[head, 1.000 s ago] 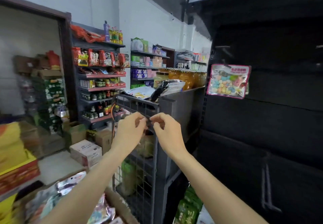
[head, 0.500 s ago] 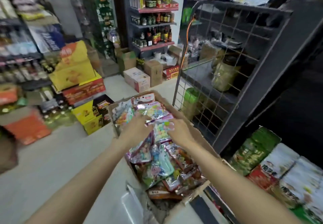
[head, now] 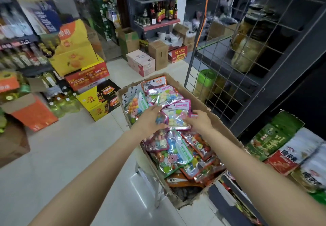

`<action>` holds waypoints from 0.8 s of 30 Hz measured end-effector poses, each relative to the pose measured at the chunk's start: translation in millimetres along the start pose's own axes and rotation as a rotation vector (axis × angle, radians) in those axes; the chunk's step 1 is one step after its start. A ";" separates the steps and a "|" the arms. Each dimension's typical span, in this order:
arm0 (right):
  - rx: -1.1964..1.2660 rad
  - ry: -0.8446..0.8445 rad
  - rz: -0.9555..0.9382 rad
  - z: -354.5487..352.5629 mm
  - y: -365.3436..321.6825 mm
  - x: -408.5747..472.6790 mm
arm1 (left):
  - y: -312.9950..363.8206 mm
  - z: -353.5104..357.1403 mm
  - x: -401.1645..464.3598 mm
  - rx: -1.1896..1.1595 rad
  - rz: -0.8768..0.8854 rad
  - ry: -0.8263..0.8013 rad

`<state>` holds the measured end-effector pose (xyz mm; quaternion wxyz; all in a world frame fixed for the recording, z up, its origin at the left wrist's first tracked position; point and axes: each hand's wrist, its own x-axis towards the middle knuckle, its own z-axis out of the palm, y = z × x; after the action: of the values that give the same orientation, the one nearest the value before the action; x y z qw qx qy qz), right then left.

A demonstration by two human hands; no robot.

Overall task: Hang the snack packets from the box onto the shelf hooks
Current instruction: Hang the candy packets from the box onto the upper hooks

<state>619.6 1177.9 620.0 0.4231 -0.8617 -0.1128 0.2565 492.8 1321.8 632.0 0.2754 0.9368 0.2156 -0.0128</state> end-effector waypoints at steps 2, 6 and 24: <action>0.010 -0.002 -0.004 2.2 -0.5 -6.8 | 0.3 -2.3 -0.7 -0.002 -0.026 -0.011; -0.001 0.007 -0.019 -2.7 -3.6 -10.0 | 6.8 -6.0 -2.4 0.087 0.010 0.034; 0.378 0.043 -0.250 -83.0 -57.9 -54.1 | 93.0 -59.2 -11.4 -0.266 0.170 0.805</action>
<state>619.9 1135.6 726.7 0.6077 -0.7517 -0.1598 0.2004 515.1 1277.9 731.3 0.2876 0.8378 0.2275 0.4045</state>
